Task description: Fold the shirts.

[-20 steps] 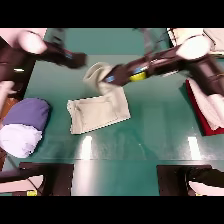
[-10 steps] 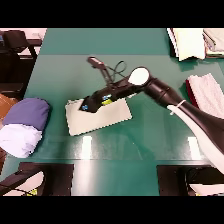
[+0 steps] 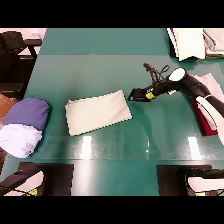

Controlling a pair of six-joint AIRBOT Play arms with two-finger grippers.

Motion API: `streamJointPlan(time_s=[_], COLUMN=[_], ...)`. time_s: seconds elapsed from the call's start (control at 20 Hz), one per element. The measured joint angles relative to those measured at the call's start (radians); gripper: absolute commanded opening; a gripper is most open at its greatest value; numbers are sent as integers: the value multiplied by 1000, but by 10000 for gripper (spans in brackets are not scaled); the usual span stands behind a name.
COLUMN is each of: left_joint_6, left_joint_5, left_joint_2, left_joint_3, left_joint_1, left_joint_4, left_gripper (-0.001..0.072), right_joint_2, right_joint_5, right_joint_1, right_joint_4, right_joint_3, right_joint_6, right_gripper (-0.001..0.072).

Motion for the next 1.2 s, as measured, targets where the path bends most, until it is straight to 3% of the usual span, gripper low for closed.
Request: streamJointPlan(time_s=[0.3, 0.45, 0.5, 0.55, 0.85, 1.2], left_joint_6=[0, 0, 0, 0, 13, 21], left_joint_5=[5, 6, 7, 7, 5, 50], left_joint_2=[-1, -2, -1, -2, -2, -2], left_joint_3=[-6, -6, -6, -6, -6, -6], left_joint_1=[1, 1, 1, 1, -83, -273], left_joint_4=[-37, -58, -66, -74, -113, -121], left_gripper=[28, 27, 27, 27, 27, 27], right_joint_2=[-162, -247, -269, -288, -275, -58], right_joint_5=[37, 60, 64, 68, 61, 48], right_joint_1=[31, 101, 124, 146, 119, -296], right_joint_4=[116, 142, 143, 147, 152, 153], right_joint_3=[51, 130, 154, 178, 263, 280], right_joint_6=[-23, -32, -35, -42, -53, -26], right_gripper=[659, 289, 104, 21, 21, 20])
